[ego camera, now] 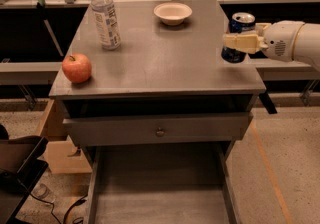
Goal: Pick pepsi can from middle drawer and place on counter
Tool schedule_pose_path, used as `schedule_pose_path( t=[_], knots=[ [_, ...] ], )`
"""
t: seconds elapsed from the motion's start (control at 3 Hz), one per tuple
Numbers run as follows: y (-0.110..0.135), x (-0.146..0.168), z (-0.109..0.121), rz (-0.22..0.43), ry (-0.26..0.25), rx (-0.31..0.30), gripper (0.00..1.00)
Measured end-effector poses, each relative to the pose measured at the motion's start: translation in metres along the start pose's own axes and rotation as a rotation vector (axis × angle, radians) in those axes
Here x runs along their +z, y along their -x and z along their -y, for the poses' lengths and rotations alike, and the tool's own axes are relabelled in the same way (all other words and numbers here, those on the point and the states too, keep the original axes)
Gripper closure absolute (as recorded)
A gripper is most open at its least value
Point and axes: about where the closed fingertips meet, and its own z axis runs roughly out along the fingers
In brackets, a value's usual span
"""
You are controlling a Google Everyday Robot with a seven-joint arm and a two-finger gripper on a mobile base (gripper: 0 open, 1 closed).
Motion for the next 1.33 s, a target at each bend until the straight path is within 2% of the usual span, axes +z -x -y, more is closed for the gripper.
schedule_pose_path(
  t=[0.67,1.0,1.33],
  knots=[
    [-0.03,0.029,0.014,0.01,0.03,0.011,1.0],
    [-0.03,0.031,0.012,0.01,0.035,0.011,0.82],
    [-0.029,0.033,0.011,0.01,0.039,0.011,0.6]
  ],
)
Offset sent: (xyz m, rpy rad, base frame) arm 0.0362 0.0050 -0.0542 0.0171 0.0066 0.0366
